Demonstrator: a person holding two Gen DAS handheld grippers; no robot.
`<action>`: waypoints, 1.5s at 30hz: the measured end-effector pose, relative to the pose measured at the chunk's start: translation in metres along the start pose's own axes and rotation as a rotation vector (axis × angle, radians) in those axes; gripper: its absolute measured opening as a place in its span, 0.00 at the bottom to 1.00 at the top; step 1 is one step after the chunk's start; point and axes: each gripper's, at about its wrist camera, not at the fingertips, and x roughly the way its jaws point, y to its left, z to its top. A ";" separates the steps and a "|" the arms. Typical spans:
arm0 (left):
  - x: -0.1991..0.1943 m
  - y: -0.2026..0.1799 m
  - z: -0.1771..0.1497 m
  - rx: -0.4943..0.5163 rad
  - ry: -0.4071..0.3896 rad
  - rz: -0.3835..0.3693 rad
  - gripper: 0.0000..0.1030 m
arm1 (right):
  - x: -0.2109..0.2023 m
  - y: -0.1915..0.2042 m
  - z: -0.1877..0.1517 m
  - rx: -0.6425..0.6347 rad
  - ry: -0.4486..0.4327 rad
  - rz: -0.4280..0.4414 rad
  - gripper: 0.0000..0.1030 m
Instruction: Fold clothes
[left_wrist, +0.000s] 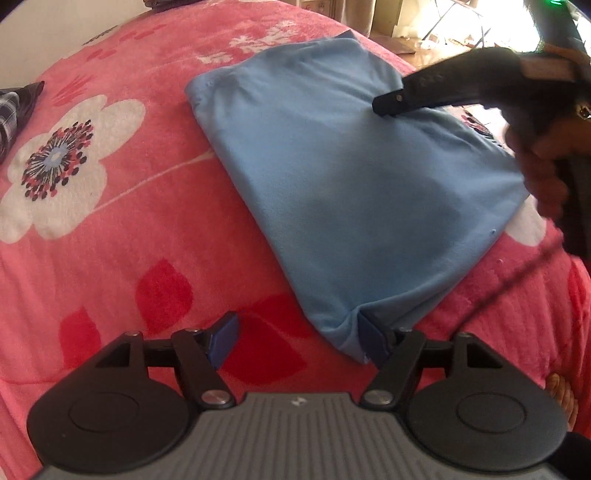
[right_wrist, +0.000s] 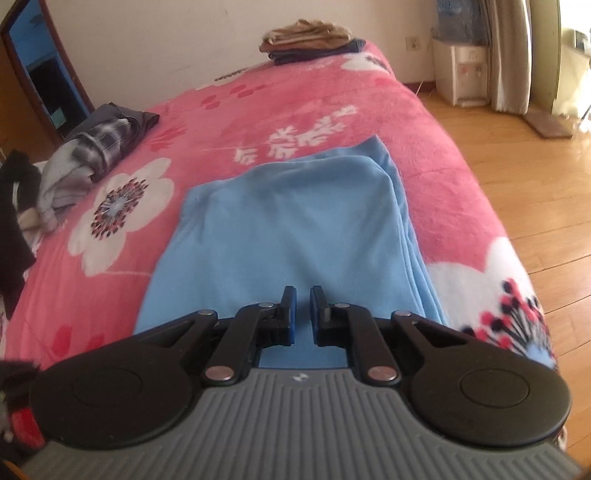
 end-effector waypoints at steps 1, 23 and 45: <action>0.000 0.000 0.001 -0.001 0.003 0.003 0.70 | 0.003 -0.006 0.005 0.023 -0.003 0.000 0.05; 0.004 0.002 0.003 -0.018 0.027 0.020 0.80 | 0.002 -0.046 0.046 0.374 -0.103 -0.024 0.13; -0.023 0.048 -0.004 -0.207 -0.220 -0.034 0.93 | -0.058 -0.035 0.024 0.307 -0.222 0.035 0.54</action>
